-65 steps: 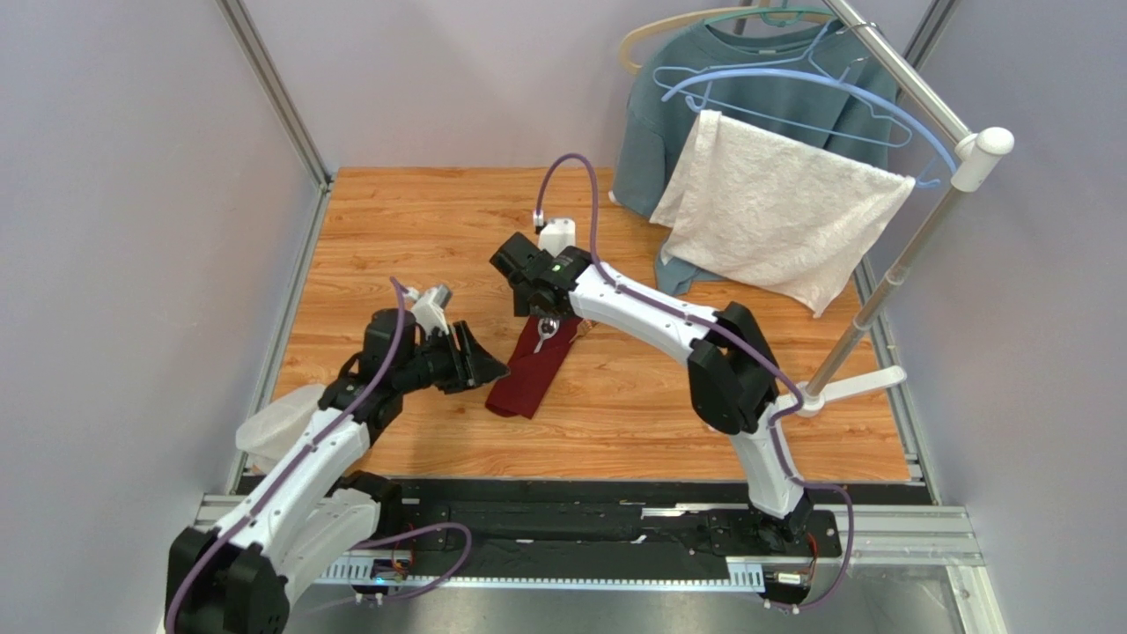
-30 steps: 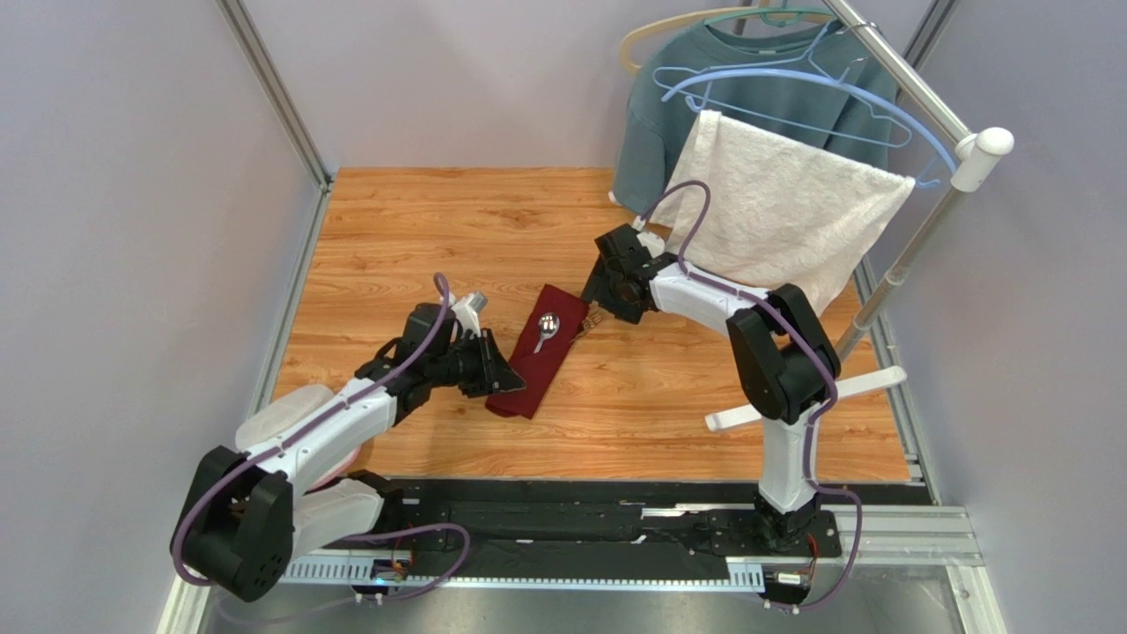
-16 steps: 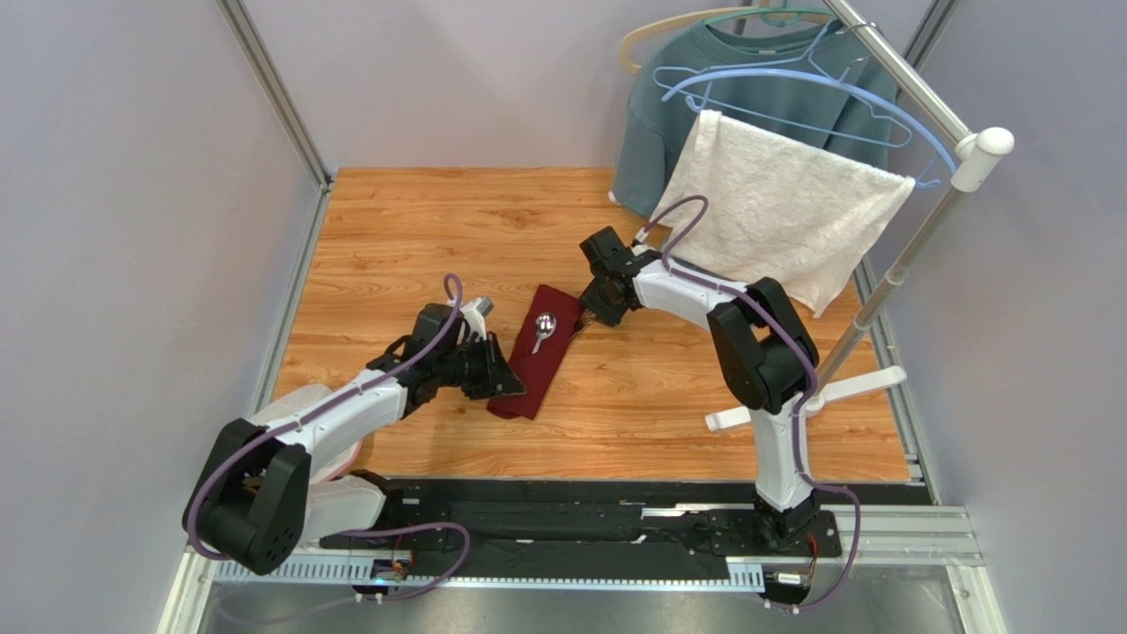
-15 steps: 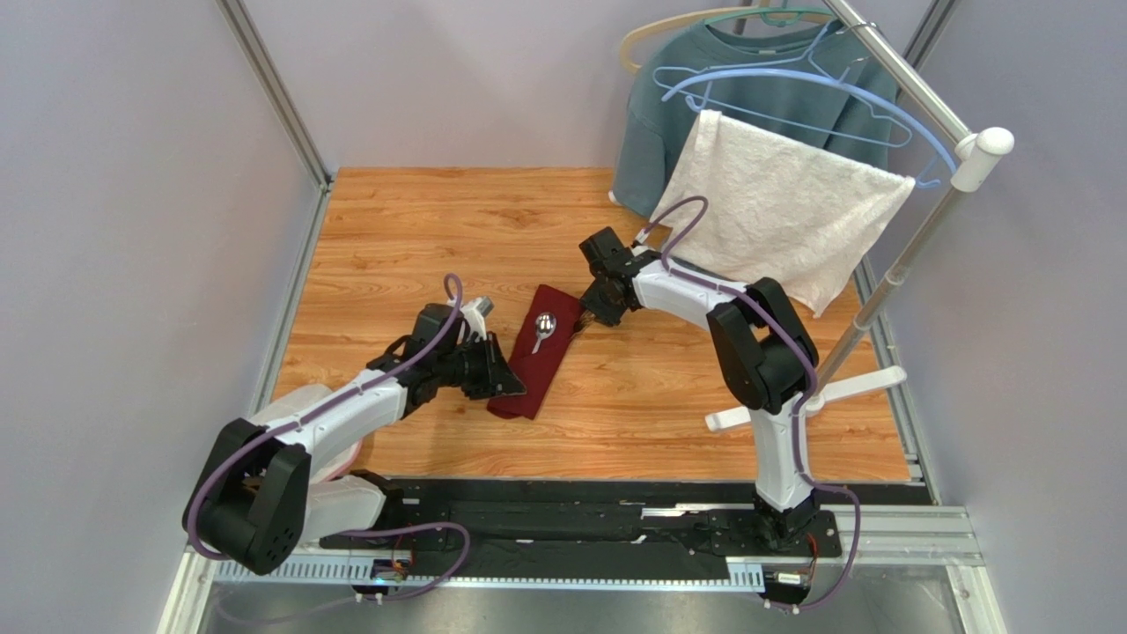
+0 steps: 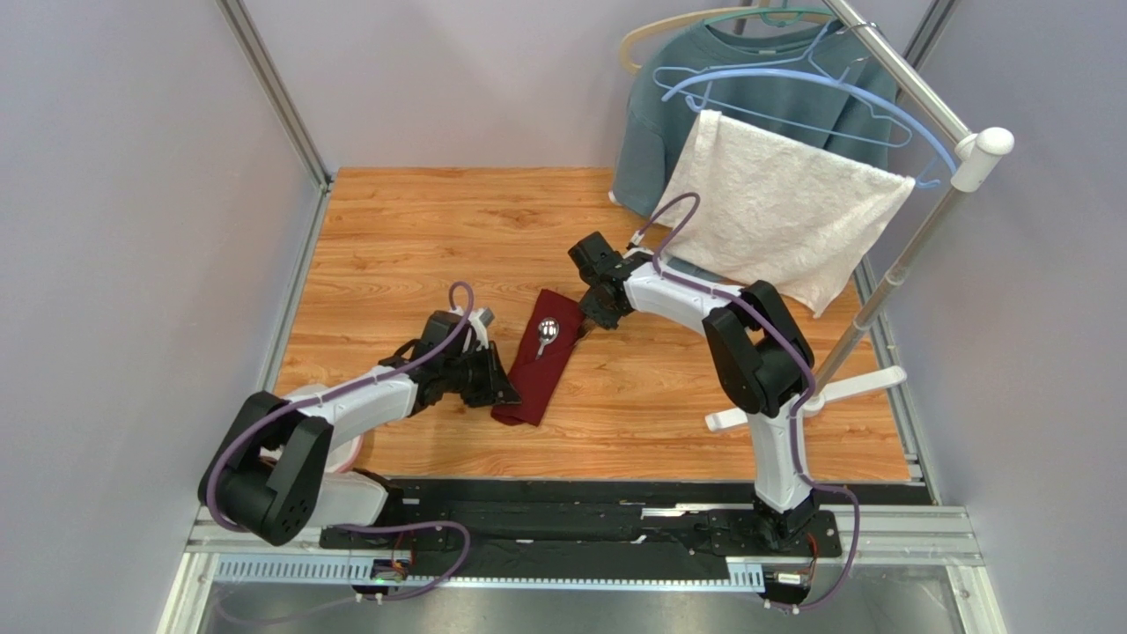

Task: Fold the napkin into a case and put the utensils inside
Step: Pick up the fork from the folded napkin, then place the fork on the folded napkin, then reset both arms

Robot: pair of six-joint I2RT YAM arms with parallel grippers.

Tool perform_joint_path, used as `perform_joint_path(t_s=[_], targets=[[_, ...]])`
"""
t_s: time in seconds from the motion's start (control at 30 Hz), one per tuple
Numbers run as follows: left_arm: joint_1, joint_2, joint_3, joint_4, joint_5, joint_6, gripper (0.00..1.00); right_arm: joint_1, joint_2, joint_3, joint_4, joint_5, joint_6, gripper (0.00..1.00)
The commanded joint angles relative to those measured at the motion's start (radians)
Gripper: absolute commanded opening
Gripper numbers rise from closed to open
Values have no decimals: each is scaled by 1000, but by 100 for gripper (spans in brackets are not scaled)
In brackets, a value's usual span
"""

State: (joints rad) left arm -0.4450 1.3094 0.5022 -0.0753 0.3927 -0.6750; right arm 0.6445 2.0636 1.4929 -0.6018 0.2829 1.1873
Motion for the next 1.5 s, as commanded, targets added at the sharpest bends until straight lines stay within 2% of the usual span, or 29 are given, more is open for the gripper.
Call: perform_joint_path(t_s=[0.0,0.23,0.57,0.87,0.97,1.07,1.17,1.2,1.3,1.43,1.47], targets=[[0,19,-19,71,2,3,10,38,-54,62,-76,99,-37,7],[0,30,-21,69,-8,12,9,87,-59,141,-127,180,-66,7],[0,11,-8,65,-2,12,8,106,32,239,-131,116,-117,9],[0,-61,16,28,12,8,10,109,32,202,-115,84,-121,20],[0,-99,28,2,21,5,13,109,33,207,-115,78,-137,26],[0,-150,39,-30,23,9,22,109,21,213,-136,90,-144,43],[0,-215,47,-58,29,3,34,110,-20,196,-138,113,-167,72],[0,-232,50,-63,31,0,39,109,-25,198,-138,113,-181,74],[0,-300,70,-90,55,-8,43,109,-57,205,-159,136,-238,77],[0,-427,91,-75,188,-6,46,124,-181,144,-165,154,-369,78],[0,-453,91,-67,213,-6,59,133,-260,115,-155,156,-450,80]])
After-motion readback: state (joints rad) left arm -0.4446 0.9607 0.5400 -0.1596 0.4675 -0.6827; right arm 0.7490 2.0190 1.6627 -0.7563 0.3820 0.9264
